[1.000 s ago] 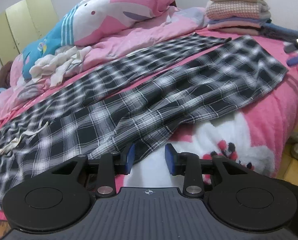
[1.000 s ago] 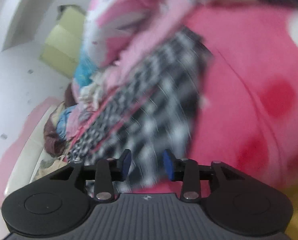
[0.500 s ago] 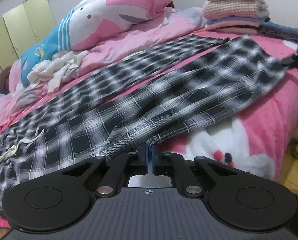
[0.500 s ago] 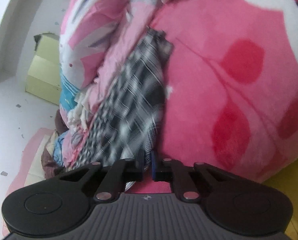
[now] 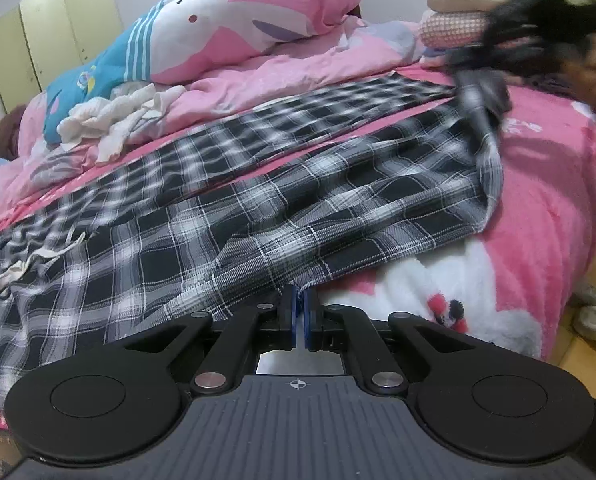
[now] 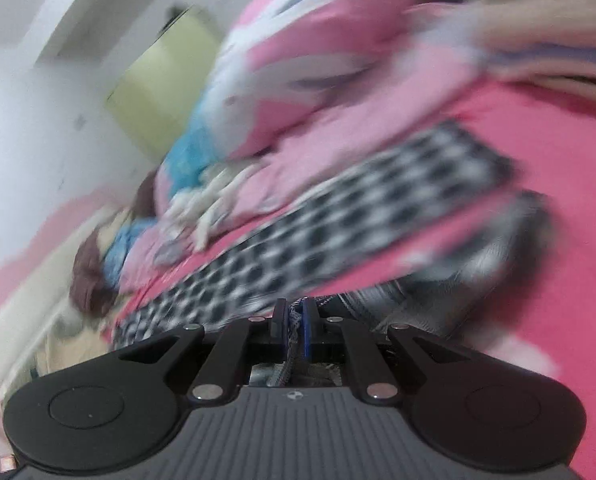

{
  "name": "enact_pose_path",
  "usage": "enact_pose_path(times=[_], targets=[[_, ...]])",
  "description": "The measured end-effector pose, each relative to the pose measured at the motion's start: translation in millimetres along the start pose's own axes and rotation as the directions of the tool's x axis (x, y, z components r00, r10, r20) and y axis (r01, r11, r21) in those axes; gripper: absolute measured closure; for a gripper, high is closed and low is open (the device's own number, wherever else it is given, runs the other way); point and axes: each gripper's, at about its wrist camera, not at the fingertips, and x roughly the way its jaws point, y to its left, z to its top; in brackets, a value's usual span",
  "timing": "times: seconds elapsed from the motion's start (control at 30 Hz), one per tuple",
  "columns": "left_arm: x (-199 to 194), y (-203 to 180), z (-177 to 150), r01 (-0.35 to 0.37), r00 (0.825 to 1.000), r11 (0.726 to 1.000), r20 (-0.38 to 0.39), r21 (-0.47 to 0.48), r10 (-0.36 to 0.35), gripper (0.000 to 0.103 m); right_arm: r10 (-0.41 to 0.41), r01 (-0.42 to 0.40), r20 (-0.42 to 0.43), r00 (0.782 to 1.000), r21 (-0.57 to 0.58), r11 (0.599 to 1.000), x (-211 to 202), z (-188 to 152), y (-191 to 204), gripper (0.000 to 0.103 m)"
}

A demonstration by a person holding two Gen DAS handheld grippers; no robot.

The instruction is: Fold clothes

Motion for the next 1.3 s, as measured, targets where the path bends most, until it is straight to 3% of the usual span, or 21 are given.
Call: enact_pose_path(times=[0.33, 0.53, 0.87, 0.93, 1.07, 1.3], targets=[[3.5, 4.3, -3.8, 0.022, 1.0, 0.999, -0.001, -0.028, -0.022, 0.101, -0.033, 0.028, 0.032, 0.999, 0.168, 0.985, -26.6, -21.0, -33.0, 0.078], [4.4, 3.6, -5.1, 0.023, 1.0, 0.999, 0.003, -0.033, -0.023, 0.101, -0.06, 0.042, 0.055, 0.997, 0.28, 0.959, -47.2, -34.9, -55.8, 0.077], [6.0, -0.9, -4.0, -0.016, 1.0, 1.0, 0.003, -0.022, 0.016, 0.1, -0.08, 0.034, 0.1, 0.992, 0.397, 0.917, -39.2, -32.8, -84.8, 0.075], [6.1, -1.9, -4.0, -0.022, 1.0, 1.0, 0.002, -0.02, 0.022, 0.1, -0.084, 0.032, 0.108, 0.991, 0.419, 0.907, -37.3, -32.2, -90.6, 0.079], [5.7, -3.9, -3.7, -0.031, 1.0, 0.999, 0.0, -0.018, 0.031, 0.1, -0.094, 0.026, 0.125, 0.988, 0.462, 0.886, -33.4, -31.0, -102.0, 0.1], [5.6, -4.2, -4.9, -0.03, 1.0, 1.0, -0.002, -0.008, 0.03, 0.1, -0.103, 0.053, 0.095, 0.99, 0.431, 0.901, -28.4, -23.9, -103.3, 0.103]])
